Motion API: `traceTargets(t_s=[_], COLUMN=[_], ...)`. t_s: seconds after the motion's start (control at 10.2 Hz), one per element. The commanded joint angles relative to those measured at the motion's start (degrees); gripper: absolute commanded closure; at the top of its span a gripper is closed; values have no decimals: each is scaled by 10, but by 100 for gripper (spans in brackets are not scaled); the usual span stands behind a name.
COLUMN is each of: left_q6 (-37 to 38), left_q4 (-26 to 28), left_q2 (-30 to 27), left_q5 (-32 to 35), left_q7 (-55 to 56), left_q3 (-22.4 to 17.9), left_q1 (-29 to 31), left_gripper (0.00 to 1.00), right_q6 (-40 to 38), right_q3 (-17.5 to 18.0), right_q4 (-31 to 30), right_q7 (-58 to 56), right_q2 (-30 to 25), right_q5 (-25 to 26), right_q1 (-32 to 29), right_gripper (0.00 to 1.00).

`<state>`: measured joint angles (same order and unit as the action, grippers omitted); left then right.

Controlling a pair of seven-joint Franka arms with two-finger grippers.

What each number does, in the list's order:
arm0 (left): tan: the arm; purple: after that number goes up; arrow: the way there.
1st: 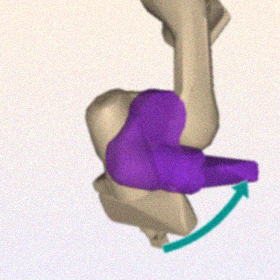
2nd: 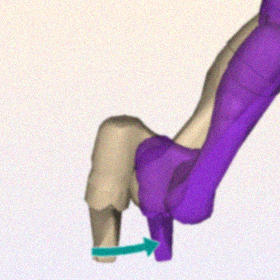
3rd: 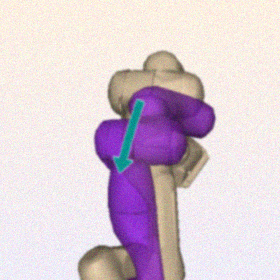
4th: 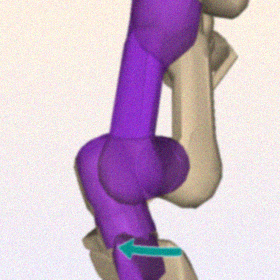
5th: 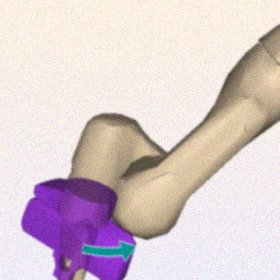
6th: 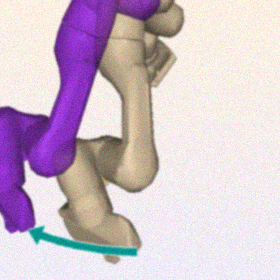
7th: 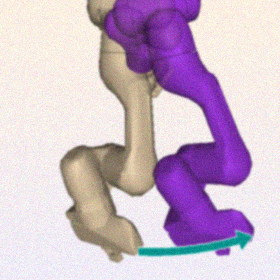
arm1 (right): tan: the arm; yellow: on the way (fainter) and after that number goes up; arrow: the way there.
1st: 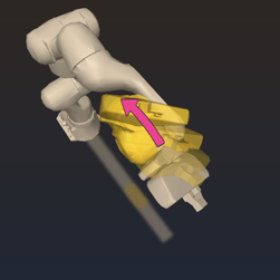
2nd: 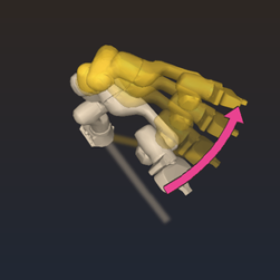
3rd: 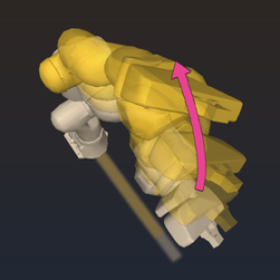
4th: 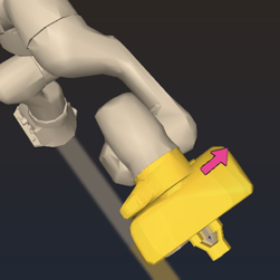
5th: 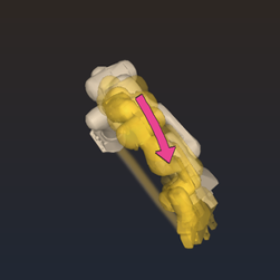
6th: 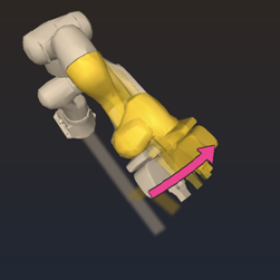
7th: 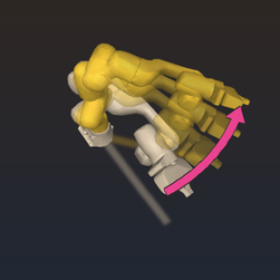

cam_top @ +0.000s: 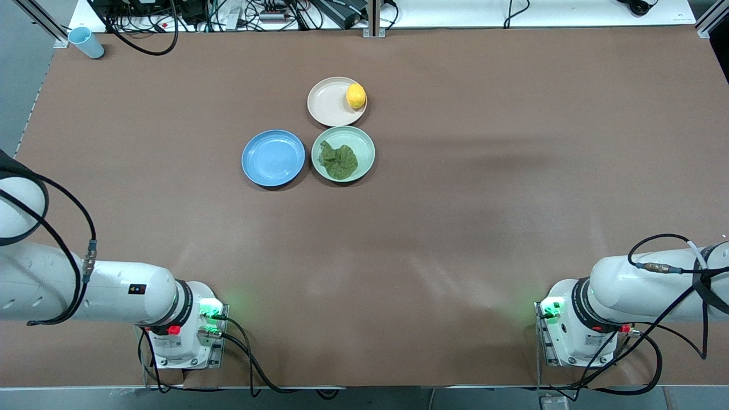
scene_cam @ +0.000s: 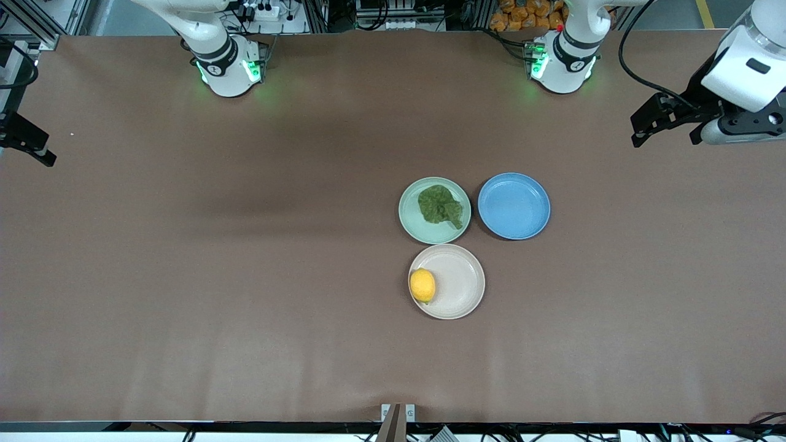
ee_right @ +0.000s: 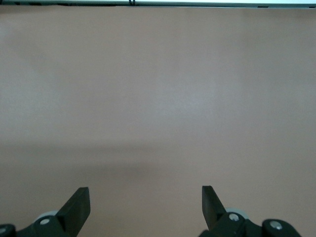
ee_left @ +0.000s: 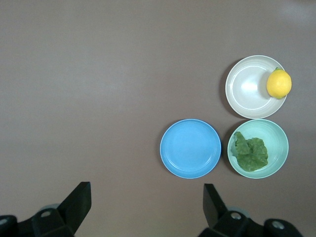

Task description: Place lemon and lettuce in plates

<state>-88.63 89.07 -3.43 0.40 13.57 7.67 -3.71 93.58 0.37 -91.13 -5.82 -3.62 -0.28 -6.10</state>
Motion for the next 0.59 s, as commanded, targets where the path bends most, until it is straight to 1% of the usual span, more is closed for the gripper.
traceTargets(t_s=[0.0,0.1,0.2,0.3,0.49], left_q6=[10,12,23,32,39], left_q4=[-5,-4,-4,-4,-4], left_q2=[-2,-4,-6,-6,-7], left_q5=[-5,-3,-3,-3,-5], left_q7=[-39,-66,-79,-83,-83], left_q3=[1,1,2,4,5], left_q1=[-2,-1,-1,-1,-2], left_gripper=[0,0,0,0,0], right_q6=[-36,-32,-37,-46,-57], right_q3=[-1,1,2,-5,-1], right_q4=[23,24,31,32,33], right_q7=[29,34,34,36,35], right_q2=[-4,-6,-7,-9,-20], right_q5=[9,6,13,13,5], right_q1=[-2,1,19,44,52], right_gripper=[0,0,0,0,0])
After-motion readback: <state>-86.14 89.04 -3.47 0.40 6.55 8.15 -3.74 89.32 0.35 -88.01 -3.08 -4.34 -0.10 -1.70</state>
